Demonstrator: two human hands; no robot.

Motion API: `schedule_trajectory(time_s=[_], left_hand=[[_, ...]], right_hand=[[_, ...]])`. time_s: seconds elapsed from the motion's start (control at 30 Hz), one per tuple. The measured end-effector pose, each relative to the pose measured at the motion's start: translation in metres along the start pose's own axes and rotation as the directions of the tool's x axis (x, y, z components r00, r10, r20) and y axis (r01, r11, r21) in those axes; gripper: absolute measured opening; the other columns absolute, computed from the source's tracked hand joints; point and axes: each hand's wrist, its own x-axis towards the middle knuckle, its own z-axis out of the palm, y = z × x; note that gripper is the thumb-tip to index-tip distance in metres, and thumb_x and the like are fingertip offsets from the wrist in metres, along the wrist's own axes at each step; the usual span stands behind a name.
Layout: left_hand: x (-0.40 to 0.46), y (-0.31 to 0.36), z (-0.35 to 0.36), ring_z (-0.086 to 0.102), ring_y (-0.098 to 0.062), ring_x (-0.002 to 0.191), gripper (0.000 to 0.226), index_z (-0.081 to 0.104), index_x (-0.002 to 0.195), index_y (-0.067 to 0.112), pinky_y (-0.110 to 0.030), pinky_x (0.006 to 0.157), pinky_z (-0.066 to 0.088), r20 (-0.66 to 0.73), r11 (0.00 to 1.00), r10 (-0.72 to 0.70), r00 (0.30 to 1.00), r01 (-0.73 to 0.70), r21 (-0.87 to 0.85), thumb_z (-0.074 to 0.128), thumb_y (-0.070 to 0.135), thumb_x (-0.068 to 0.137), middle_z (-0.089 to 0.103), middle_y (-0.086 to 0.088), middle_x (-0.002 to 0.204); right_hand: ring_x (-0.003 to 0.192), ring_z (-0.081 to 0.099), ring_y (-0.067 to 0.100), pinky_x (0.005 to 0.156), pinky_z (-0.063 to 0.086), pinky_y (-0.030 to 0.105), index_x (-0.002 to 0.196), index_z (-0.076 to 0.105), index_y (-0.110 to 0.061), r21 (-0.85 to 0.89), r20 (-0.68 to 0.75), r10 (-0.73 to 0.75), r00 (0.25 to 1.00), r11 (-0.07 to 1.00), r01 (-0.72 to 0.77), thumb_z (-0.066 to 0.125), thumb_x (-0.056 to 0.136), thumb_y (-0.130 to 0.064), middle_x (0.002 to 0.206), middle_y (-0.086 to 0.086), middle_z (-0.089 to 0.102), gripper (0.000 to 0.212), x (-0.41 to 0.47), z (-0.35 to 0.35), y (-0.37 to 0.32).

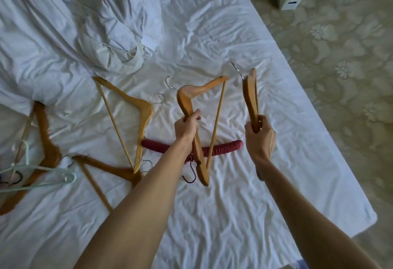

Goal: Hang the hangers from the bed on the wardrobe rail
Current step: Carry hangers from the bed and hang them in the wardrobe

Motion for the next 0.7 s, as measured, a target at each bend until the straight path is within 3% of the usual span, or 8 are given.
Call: schedule_trajectory(time_s=[0.17,0.27,0.4,0.47,0.57,0.7], left_hand=[[-0.104,0.005,-0.05,0.043,-0.011,0.045,0.029,0.062,0.06,0.013,-0.022,0.042,0.034,0.067,0.996,0.086,0.994,-0.084,-0.028,0.075,0.026,0.083,0.05,0.002,0.05],[-0.165,-0.008,-0.087,0.041,-0.007,0.04,0.027,0.067,0.062,0.012,-0.019,0.038,0.032,0.021,0.993,0.1,0.995,-0.099,-0.064,0.075,0.025,0.084,0.049,0.005,0.046],[-0.232,-0.049,-0.141,0.044,-0.012,0.049,0.021,0.074,0.066,0.016,-0.024,0.048,0.032,-0.103,0.985,0.098,0.99,-0.111,-0.13,0.075,0.029,0.082,0.052,0.007,0.048],[-0.266,-0.073,-0.172,0.043,-0.012,0.049,0.023,0.075,0.066,0.015,-0.024,0.049,0.032,-0.168,0.978,0.081,0.982,-0.111,-0.177,0.074,0.028,0.084,0.051,0.005,0.051],[-0.318,-0.11,-0.217,0.037,-0.012,0.046,0.029,0.07,0.061,0.013,-0.026,0.049,0.029,-0.222,0.946,0.042,0.974,-0.111,-0.306,0.073,0.024,0.087,0.046,-0.001,0.051],[-0.387,-0.173,-0.278,0.044,-0.01,0.047,0.029,0.069,0.062,0.008,-0.022,0.052,0.035,-0.353,0.856,-0.003,0.936,-0.18,-0.485,0.071,0.018,0.089,0.053,-0.001,0.052]], right_hand=[[0.05,0.043,0.014,0.051,0.038,0.029,0.073,0.06,-0.009,0.101,0.113,0.026,0.993,0.994,-0.038,0.065,0.089,-0.028,0.057,0.002,0.048,0.025,-0.071,-0.068,-0.038],[0.046,0.044,0.013,0.047,0.04,0.033,0.067,0.058,-0.008,0.117,0.284,0.012,0.959,0.992,-0.047,0.068,0.086,-0.039,0.053,0.0,0.047,0.038,-0.121,-0.098,-0.057],[0.048,0.049,0.016,0.048,0.044,0.036,0.068,0.059,0.001,0.114,0.475,-0.064,0.877,0.993,0.011,0.065,0.092,-0.033,0.054,0.004,0.049,0.042,-0.19,-0.118,-0.083],[0.049,0.051,0.016,0.048,0.047,0.035,0.072,0.06,0.004,0.122,0.566,-0.151,0.811,0.988,0.099,0.063,0.093,-0.032,0.055,0.005,0.052,0.042,-0.228,-0.123,-0.101],[0.046,0.047,0.011,0.041,0.039,0.018,0.069,0.061,0.0,0.149,0.702,-0.269,0.66,0.961,0.233,0.064,0.094,-0.029,0.055,0.003,0.052,0.039,-0.286,-0.122,-0.121],[0.043,0.045,0.009,0.042,0.037,0.023,0.067,0.06,0.001,0.18,0.829,-0.338,0.446,0.915,0.361,0.066,0.091,-0.035,0.052,0.001,0.049,0.044,-0.375,-0.116,-0.137]])
